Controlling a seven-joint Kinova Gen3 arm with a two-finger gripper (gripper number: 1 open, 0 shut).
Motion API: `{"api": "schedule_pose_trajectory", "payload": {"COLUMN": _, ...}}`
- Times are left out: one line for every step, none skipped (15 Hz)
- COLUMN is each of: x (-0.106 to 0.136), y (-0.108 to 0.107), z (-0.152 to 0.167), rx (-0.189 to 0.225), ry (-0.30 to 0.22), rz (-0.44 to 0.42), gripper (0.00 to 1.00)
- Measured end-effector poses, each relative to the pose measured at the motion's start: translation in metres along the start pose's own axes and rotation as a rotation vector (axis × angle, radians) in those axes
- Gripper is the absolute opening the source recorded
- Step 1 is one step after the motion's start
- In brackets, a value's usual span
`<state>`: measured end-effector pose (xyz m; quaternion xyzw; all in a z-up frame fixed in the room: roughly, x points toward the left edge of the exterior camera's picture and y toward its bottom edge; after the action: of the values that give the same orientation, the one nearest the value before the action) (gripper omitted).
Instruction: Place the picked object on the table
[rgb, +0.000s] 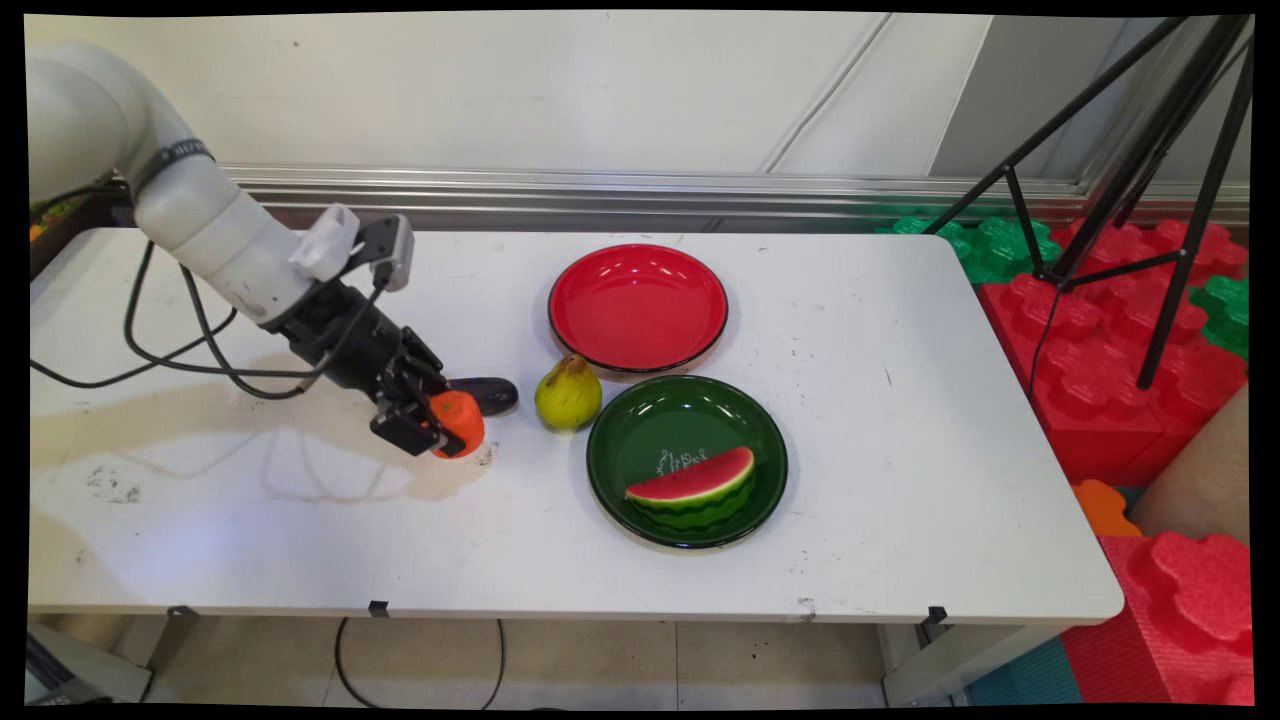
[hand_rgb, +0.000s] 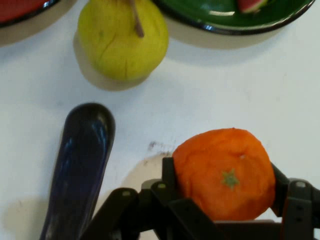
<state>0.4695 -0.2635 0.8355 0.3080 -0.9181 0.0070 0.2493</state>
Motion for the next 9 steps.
{"api": "schedule_pose_trajectory", "payload": {"x": -0.002, "y": -0.002, "z": 0.005, "rx": 0.003, "ry": -0.004, "rz": -0.005, "gripper": 0.00}}
{"api": "schedule_pose_trajectory", "payload": {"x": -0.005, "y": -0.005, "z": 0.010, "rx": 0.005, "ry": -0.008, "rz": -0.009, "gripper": 0.00}}
{"api": "schedule_pose_trajectory", "payload": {"x": -0.007, "y": -0.006, "z": 0.015, "rx": 0.007, "ry": -0.011, "rz": -0.013, "gripper": 0.00}}
{"api": "schedule_pose_trajectory", "payload": {"x": -0.010, "y": -0.008, "z": 0.019, "rx": 0.008, "ry": -0.014, "rz": -0.018, "gripper": 0.00}}
{"api": "schedule_pose_trajectory", "payload": {"x": -0.012, "y": -0.009, "z": 0.022, "rx": 0.008, "ry": -0.016, "rz": -0.021, "gripper": 0.00}}
{"api": "schedule_pose_trajectory", "payload": {"x": -0.015, "y": -0.011, "z": 0.027, "rx": 0.009, "ry": -0.020, "rz": -0.027, "gripper": 0.00}}
{"api": "schedule_pose_trajectory", "payload": {"x": -0.017, "y": -0.012, "z": 0.029, "rx": 0.009, "ry": -0.022, "rz": -0.030, "gripper": 0.00}}
{"api": "schedule_pose_trajectory", "payload": {"x": -0.020, "y": -0.013, "z": 0.031, "rx": 0.011, "ry": -0.023, "rz": -0.032, "gripper": 1.00}}
{"api": "schedule_pose_trajectory", "payload": {"x": -0.022, "y": -0.014, "z": 0.033, "rx": 0.012, "ry": -0.024, "rz": -0.035, "gripper": 1.00}}
